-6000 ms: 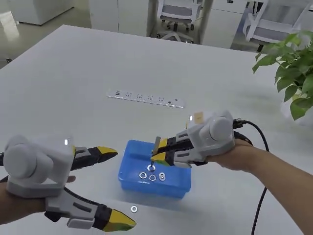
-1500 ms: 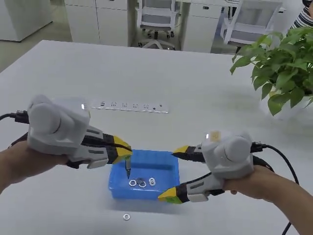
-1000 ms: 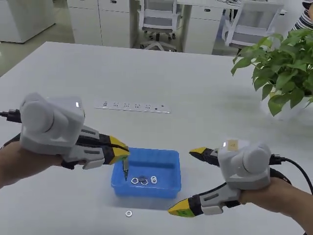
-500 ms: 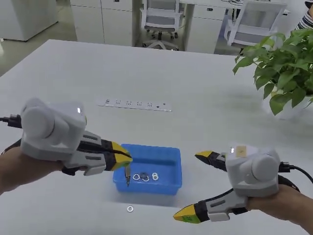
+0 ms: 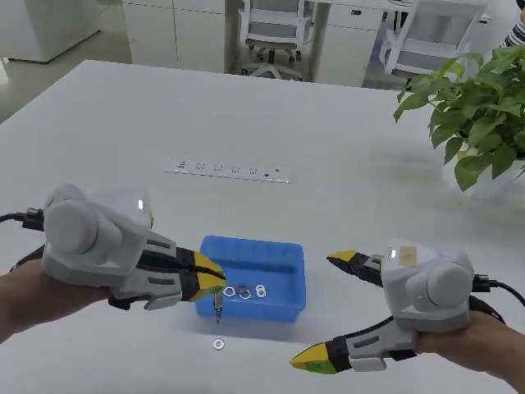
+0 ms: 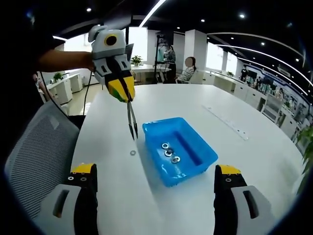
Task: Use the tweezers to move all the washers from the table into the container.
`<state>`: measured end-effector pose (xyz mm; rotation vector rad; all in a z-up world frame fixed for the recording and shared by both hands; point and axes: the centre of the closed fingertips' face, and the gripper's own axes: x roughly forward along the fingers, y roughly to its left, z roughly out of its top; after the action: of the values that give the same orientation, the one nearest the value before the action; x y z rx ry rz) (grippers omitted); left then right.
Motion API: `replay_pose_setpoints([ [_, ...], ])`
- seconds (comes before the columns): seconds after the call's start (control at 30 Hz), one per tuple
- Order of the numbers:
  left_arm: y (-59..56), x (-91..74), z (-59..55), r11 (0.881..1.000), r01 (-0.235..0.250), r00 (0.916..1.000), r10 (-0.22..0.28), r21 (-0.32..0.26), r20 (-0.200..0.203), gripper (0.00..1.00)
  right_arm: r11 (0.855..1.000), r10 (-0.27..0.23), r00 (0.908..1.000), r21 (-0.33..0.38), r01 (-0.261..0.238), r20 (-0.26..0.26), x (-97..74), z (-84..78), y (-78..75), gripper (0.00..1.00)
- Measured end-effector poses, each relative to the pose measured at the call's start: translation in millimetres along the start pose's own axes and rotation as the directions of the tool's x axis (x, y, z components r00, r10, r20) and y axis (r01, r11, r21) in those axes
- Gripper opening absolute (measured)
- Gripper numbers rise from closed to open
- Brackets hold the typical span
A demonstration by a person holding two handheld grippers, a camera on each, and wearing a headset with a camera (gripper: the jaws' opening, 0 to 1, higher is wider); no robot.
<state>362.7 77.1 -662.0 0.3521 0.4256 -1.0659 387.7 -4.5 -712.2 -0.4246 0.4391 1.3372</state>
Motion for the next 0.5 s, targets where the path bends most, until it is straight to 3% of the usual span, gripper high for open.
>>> replay_pose_setpoints([
  [0.5, -5.3, 13.9, -18.5, 1.000, 0.018, 0.9995, -0.018, 0.002, -0.025, 0.05, 1.000, 0.016, 0.9999, 0.002, -0.016, -0.002, 0.2, -7.4, 5.1, 0.98],
])
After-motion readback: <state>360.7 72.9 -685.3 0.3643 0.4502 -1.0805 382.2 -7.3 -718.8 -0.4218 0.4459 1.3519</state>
